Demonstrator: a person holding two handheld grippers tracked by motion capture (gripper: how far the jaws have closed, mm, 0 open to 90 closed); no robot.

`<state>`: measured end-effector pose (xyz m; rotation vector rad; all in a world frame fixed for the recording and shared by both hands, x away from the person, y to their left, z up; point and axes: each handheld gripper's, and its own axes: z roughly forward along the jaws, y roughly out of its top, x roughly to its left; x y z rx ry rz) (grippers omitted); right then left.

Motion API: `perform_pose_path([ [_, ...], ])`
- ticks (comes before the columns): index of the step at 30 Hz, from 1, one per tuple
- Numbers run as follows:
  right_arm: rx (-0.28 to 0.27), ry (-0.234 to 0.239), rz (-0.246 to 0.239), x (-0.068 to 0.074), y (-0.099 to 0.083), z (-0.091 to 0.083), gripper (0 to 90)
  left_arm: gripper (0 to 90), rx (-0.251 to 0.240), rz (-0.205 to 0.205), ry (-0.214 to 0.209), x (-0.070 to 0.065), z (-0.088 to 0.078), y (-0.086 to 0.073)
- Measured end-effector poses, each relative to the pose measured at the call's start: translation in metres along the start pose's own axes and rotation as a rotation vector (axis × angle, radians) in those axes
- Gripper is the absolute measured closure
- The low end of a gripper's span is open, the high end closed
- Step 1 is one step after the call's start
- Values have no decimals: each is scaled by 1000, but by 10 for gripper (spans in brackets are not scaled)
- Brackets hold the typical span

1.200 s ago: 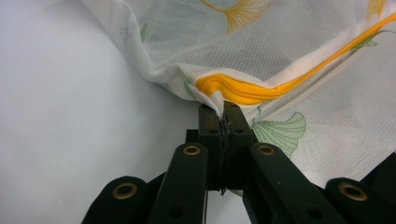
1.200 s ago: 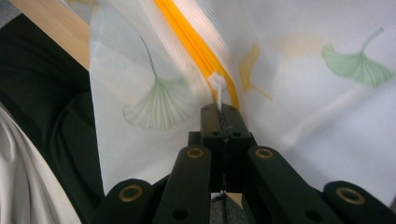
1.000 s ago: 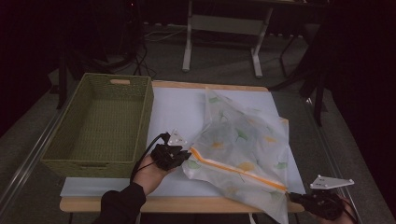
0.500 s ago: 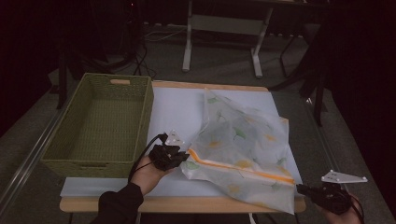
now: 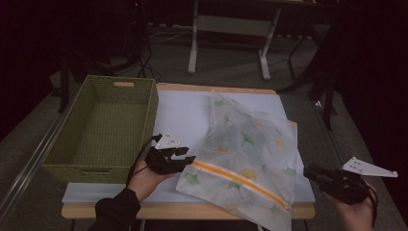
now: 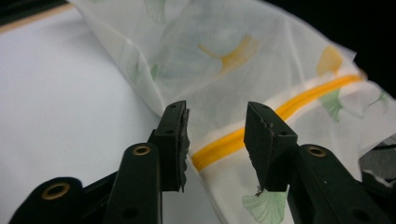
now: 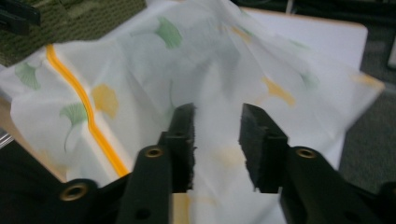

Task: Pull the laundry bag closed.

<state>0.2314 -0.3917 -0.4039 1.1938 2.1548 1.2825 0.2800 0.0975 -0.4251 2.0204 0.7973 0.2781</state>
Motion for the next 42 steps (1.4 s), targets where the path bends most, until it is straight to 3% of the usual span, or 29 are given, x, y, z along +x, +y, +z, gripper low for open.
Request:
perform_pose_path([
  [7,-24,34,-80,22,21,34,431,468,-57,-7,-50,3,-5,-6],
  [11,-44,56,-99,32,30,52,322,387,-91,-37,-116,7,-5,-12],
  [13,-44,55,-102,37,34,60,262,346,-100,-40,-124,7,-4,-13],
  [15,-48,83,-110,42,37,67,197,323,-124,-52,-146,7,-3,-15],
  [16,-52,90,-117,44,37,70,186,296,-137,-46,-166,6,-3,-16],
  [17,-53,100,-120,47,38,73,161,211,-135,-30,-167,5,-2,-17],
  [18,-59,103,-123,48,38,74,138,144,-124,-20,-146,3,-1,-18],
  [21,-56,110,-131,51,38,78,140,105,-117,-4,-141,1,0,-19],
  [22,-58,119,-136,55,36,82,137,15,-92,4,-118,-3,5,-21],
  [29,-38,123,-139,58,27,94,137,15,-90,21,-33,-6,10,-28],
  [34,-29,121,-142,57,21,97,137,16,-62,54,-17,-8,16,-36],
  [42,-32,114,-150,57,12,97,139,16,-82,34,-20,-4,17,-46],
])
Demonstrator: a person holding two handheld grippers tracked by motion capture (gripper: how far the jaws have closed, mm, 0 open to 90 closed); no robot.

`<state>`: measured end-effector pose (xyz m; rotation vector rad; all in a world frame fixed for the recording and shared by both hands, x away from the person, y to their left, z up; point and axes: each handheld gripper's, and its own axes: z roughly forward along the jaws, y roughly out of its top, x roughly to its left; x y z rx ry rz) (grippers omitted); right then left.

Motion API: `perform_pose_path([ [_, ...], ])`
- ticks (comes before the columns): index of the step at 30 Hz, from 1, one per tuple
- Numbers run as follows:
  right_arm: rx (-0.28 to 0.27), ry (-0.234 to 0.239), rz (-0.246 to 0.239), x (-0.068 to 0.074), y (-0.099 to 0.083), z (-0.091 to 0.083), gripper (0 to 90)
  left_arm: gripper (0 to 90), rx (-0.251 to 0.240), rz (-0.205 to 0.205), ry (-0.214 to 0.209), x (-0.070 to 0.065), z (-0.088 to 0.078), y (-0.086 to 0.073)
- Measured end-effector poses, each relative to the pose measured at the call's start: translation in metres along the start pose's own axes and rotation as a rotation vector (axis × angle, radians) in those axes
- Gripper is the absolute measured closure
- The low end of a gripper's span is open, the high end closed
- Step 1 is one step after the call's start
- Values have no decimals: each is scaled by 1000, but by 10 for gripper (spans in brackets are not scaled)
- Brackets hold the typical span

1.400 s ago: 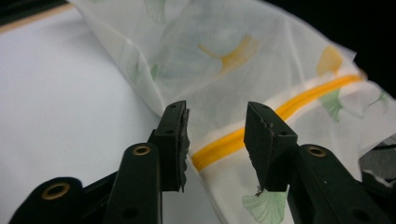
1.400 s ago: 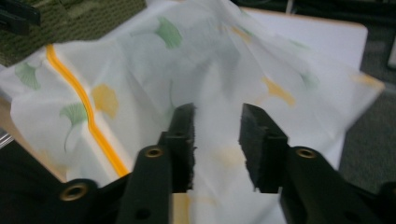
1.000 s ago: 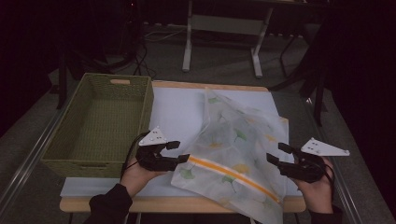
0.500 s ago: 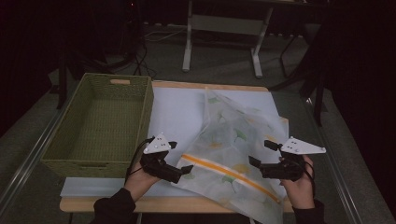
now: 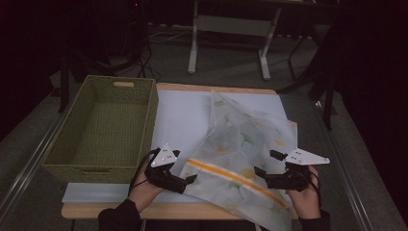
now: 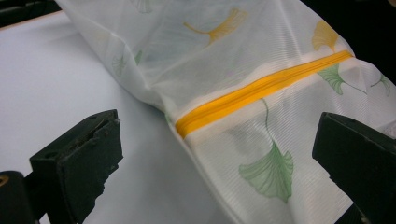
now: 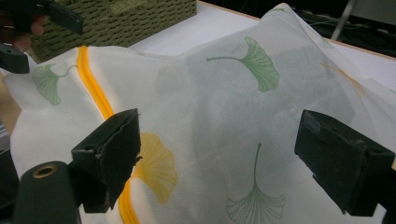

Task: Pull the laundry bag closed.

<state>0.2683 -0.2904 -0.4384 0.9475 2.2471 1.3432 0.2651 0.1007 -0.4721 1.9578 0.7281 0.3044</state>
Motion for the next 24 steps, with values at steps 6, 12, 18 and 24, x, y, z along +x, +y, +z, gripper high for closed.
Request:
perform_pose_path([
  [6,-5,3,-2,1,-5,3,140,16,-18,-2,-7,2,-4,-7],
  [12,-19,-3,-29,5,-14,8,140,16,-20,-3,-4,4,-6,-19],
  [18,-30,-25,-32,4,-19,8,146,16,6,36,8,1,0,-27],
  [24,17,-36,-78,7,-26,20,140,16,9,71,-15,-4,2,-30],
])
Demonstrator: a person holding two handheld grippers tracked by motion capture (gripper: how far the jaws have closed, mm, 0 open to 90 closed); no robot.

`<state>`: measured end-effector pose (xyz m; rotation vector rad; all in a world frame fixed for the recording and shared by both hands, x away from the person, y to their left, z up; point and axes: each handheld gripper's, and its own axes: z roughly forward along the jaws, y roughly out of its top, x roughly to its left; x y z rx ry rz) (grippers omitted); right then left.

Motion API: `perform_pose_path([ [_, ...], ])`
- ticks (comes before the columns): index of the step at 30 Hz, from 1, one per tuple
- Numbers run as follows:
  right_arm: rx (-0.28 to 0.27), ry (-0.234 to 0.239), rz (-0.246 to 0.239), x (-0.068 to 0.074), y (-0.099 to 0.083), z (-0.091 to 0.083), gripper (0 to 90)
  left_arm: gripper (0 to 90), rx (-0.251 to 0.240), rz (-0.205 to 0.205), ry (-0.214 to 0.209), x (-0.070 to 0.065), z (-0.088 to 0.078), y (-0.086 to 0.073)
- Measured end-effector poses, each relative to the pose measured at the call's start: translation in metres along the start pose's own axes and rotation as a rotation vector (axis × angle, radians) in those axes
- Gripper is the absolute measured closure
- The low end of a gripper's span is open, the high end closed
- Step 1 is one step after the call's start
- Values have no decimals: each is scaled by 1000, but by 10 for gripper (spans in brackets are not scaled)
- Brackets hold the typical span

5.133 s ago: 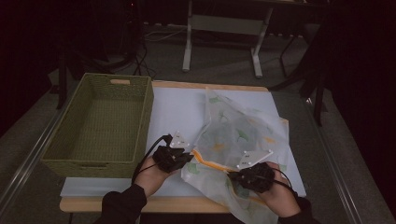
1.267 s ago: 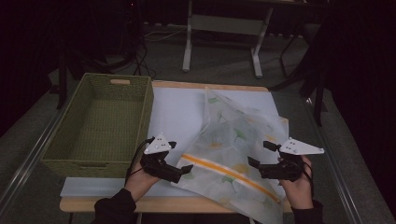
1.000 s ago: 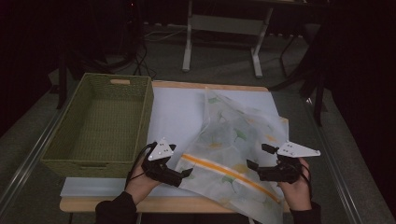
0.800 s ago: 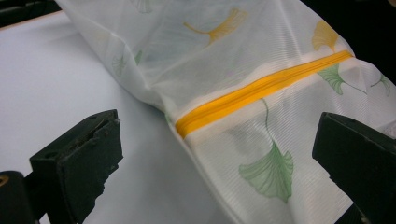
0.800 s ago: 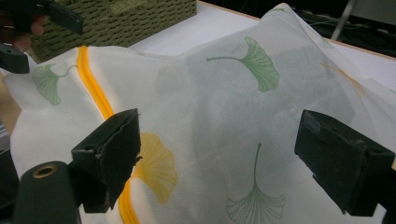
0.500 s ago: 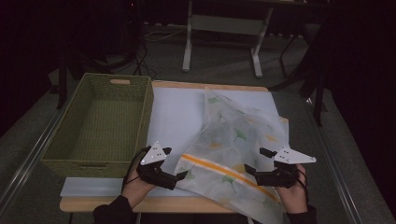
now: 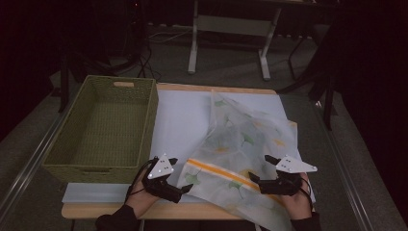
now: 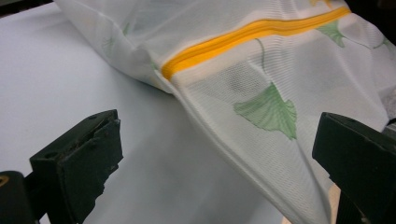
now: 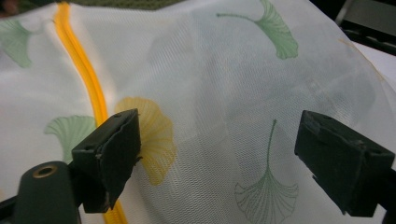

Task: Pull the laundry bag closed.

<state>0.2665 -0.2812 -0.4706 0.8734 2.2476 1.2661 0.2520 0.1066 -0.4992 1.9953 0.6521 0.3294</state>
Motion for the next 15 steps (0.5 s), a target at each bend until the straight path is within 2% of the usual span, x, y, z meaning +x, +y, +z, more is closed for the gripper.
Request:
perform_pose_path([
  [4,13,-7,-9,0,-1,3,141,16,-7,-5,-3,-1,0,-1],
  [8,26,6,10,-2,-3,6,142,16,-6,-3,1,-1,0,-3],
  [15,26,13,15,-3,-4,7,145,16,2,-8,6,-1,1,-4],
])
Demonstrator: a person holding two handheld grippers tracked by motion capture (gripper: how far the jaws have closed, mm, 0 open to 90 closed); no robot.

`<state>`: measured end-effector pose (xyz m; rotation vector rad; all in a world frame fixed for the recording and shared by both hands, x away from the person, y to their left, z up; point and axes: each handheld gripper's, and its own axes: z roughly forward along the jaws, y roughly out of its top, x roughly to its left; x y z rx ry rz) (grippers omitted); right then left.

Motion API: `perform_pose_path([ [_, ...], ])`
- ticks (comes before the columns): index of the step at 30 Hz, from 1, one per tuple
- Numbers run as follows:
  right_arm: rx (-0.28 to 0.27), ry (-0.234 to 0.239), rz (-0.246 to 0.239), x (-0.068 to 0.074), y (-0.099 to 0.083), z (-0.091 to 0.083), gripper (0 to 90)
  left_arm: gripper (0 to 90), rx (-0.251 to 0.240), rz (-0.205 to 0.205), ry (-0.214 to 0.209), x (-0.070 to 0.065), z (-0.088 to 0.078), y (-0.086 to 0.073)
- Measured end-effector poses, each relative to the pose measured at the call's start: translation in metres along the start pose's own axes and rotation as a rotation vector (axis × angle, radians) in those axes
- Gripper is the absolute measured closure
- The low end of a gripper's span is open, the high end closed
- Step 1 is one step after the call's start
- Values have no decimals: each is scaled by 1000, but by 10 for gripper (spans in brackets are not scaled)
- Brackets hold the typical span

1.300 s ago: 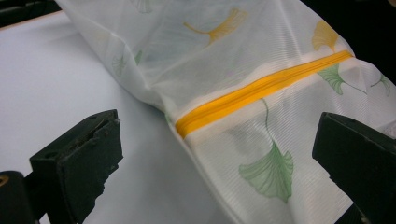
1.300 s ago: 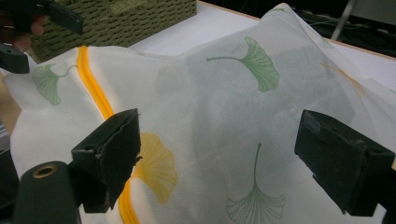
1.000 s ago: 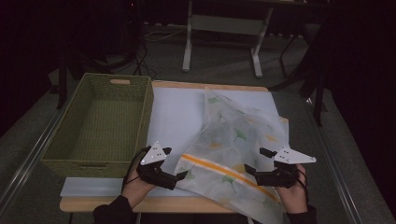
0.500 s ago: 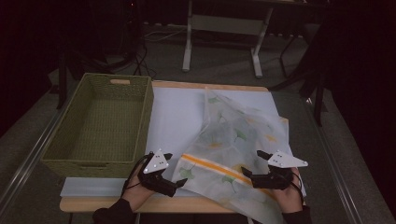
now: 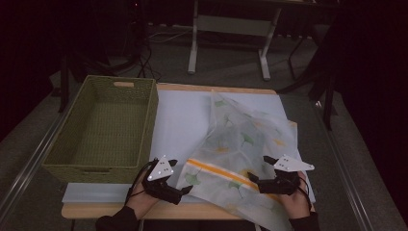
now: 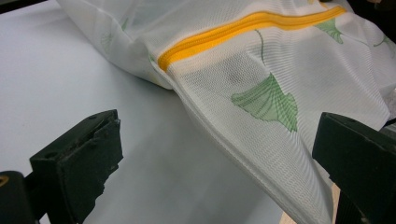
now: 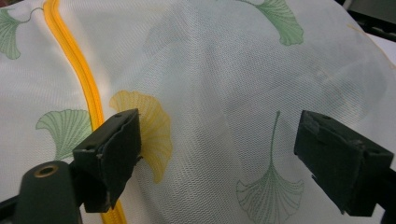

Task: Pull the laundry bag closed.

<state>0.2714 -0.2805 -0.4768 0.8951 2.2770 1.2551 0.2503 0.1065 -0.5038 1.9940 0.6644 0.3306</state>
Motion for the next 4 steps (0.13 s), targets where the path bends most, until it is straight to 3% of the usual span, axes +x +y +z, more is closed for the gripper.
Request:
perform_pose_path([
  [4,4,1,1,-1,0,1,145,16,6,1,-5,-1,1,-1],
])
